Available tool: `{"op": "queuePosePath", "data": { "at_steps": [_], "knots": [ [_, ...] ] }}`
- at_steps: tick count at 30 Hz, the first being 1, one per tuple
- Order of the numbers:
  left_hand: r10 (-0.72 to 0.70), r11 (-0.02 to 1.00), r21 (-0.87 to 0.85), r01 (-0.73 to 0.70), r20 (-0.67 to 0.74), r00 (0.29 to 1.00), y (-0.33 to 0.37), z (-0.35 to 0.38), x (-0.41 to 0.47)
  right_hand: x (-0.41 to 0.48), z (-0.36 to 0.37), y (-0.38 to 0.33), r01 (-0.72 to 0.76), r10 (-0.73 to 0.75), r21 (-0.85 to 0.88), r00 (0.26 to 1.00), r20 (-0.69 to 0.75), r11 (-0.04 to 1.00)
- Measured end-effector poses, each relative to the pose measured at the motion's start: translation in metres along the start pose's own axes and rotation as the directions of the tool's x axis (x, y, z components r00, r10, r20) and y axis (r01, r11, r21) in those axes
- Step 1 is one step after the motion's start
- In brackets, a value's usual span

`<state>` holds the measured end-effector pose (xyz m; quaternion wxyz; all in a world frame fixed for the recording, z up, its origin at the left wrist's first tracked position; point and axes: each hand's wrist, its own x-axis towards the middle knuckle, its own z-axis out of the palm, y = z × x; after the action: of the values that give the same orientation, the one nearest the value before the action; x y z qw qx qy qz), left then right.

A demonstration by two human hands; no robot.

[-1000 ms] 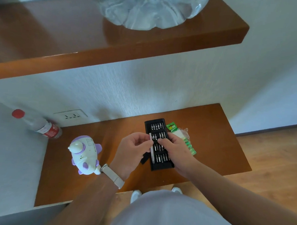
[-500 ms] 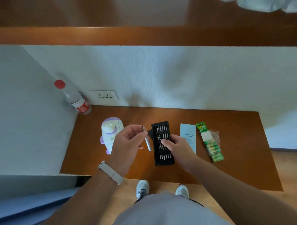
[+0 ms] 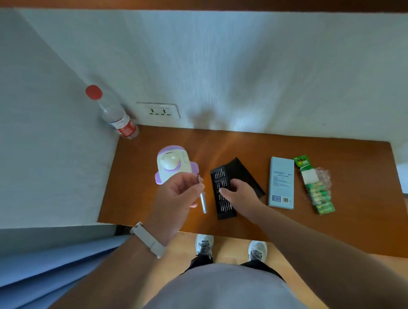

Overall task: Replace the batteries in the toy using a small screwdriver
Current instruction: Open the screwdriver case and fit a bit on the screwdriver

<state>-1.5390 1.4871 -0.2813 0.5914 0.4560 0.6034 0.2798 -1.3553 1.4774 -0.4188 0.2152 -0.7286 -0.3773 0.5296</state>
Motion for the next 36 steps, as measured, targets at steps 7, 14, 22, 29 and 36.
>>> {"op": "queuePosePath", "data": {
  "at_steps": [7,14,22,29,36],
  "knots": [
    [0.011,0.997,0.071,-0.015,0.052,0.999,-0.006,-0.001,0.005,0.013,0.007,0.003,-0.003,-0.01,-0.176,0.998,-0.07,0.984],
    [0.018,0.994,0.109,-0.026,0.072,0.997,-0.008,0.006,0.005,0.019,-0.003,0.007,-0.063,0.04,-0.143,0.987,-0.158,0.988],
    [0.017,0.992,0.126,-0.024,0.054,0.998,-0.008,0.009,-0.001,0.022,-0.011,0.01,-0.007,-0.017,-0.191,0.993,-0.12,0.982],
    [0.034,0.991,0.132,-0.038,0.036,0.999,-0.009,0.013,-0.006,0.022,-0.009,0.012,0.024,-0.043,-0.289,0.997,-0.059,0.957],
    [0.033,0.99,0.139,-0.037,0.03,0.999,-0.011,0.015,-0.009,0.026,-0.008,0.011,0.073,-0.088,-0.361,0.996,-0.024,0.93]
  ]
}}
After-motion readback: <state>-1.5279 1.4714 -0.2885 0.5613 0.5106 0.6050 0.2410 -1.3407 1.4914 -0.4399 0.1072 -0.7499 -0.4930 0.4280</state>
